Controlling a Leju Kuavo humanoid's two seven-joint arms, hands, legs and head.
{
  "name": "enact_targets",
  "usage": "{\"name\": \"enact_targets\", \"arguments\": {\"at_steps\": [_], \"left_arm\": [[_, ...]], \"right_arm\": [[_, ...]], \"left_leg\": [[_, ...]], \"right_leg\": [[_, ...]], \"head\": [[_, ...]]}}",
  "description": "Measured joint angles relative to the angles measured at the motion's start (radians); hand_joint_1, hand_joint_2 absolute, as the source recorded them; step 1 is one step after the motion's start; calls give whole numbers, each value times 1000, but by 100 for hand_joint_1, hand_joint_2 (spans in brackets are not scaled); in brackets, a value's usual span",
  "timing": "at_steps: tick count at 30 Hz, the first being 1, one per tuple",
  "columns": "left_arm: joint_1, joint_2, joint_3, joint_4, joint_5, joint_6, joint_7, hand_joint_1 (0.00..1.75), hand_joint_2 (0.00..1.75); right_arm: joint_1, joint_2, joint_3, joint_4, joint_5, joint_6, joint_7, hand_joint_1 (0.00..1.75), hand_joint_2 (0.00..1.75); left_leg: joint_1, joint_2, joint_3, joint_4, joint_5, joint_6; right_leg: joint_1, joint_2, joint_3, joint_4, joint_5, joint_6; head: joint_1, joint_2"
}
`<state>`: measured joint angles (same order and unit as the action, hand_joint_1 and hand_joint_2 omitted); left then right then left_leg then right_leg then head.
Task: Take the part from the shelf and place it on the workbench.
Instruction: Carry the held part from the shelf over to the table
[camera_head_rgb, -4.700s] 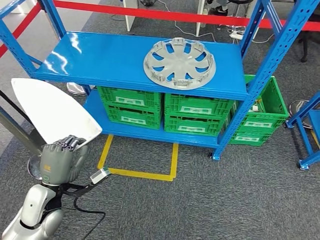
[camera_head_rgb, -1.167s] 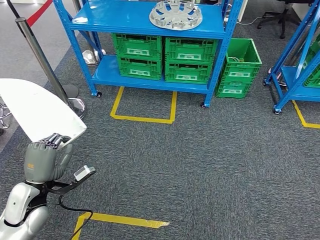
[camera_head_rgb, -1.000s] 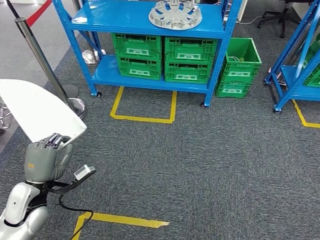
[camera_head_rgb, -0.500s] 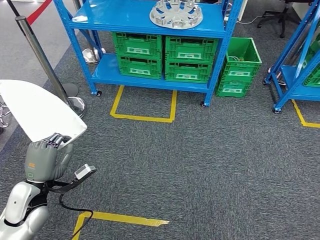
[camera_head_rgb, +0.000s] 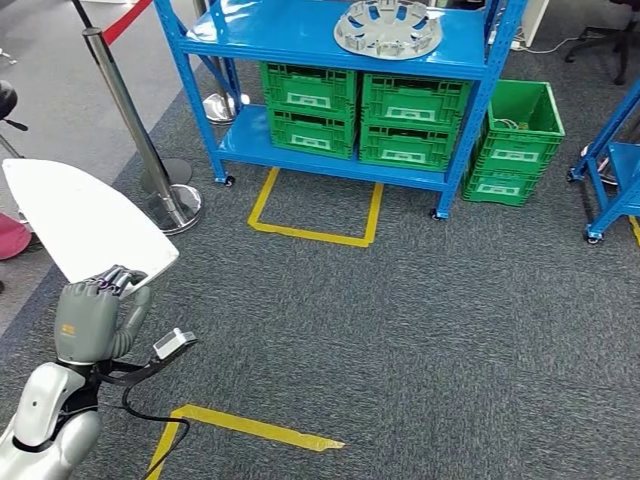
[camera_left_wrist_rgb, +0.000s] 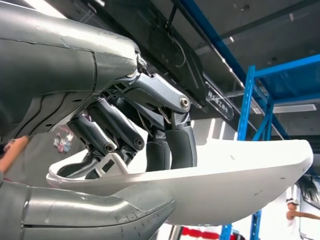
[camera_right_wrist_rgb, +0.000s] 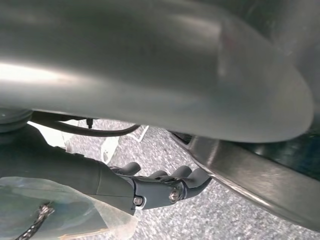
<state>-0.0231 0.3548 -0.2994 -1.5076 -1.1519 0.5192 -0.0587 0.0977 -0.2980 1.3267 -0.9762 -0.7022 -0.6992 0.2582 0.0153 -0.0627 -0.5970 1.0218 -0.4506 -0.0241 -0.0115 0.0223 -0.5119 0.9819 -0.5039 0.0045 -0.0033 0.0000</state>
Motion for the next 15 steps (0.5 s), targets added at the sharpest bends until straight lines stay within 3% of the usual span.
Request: {"name": "enact_targets", "arguments": {"at_steps": [3, 4, 5, 6, 7, 9, 11, 13, 15], "left_arm": [[-3, -1, 0, 0, 1, -5, 4, 175, 175], [-2, -2, -1, 0, 1, -6, 4, 175, 175], [-1, -3, -1, 0, 1, -7, 5, 175, 175], [0, -3, -1, 0, 2, -8, 5, 175, 175], [0, -3, 0, 0, 2, -8, 6, 175, 175], [-4, -3, 0, 0, 4, -10, 9, 175, 175], [-8, -5, 1, 0, 9, -14, 13, 175, 175], [-8, -6, 2, 0, 16, -19, 16, 175, 175], [-8, -7, 3, 0, 20, -21, 16, 175, 175]], "right_arm": [[10, -1, -13, -7, 15, 0, 0, 0, 0], [12, -1, -16, -8, 19, 0, -1, 0, 0], [14, -1, -20, -10, 22, 0, -2, 0, 0], [16, -1, -23, -11, 24, 0, -3, 0, 0], [18, -1, -26, -13, 25, 0, -4, 0, 0], [22, -2, -32, -17, 31, 0, -6, 0, 0], [25, -3, -37, -20, 37, 0, -6, 0, 0], [28, -5, -42, -23, 40, 0, -5, 0, 0], [29, -7, -48, -27, 43, 0, -4, 0, 0]], "left_leg": [[0, 46, -82, 192, -103, -7], [0, 50, -104, 248, -124, -7], [0, 51, -110, 269, -125, -6], [-1, 54, -95, 248, -108, -4], [-1, 62, -60, 190, -77, 0], [-10, 114, 18, 46, -28, 10], [-20, 150, 47, -22, -19, 21], [-22, 130, 42, -26, -17, 33], [-19, 105, 41, -31, -10, 46]], "right_leg": [[7, -35, -6, -1, 3, -13], [10, -47, -8, -1, 3, -15], [12, -59, -10, 0, 3, -15], [15, -71, -10, 0, 3, -15], [16, -83, -9, 0, 2, -15], [22, -104, -6, 1, -1, -13], [28, -125, -6, 3, -4, -7], [30, -145, -6, 3, -7, 1], [26, -113, -18, 30, -30, 12]], "head": [[-5, 0], [-5, 0], [-5, 0], [-5, 0], [-5, 0], [-5, 0], [-5, 0], [-5, 0], [-3, 0]]}}
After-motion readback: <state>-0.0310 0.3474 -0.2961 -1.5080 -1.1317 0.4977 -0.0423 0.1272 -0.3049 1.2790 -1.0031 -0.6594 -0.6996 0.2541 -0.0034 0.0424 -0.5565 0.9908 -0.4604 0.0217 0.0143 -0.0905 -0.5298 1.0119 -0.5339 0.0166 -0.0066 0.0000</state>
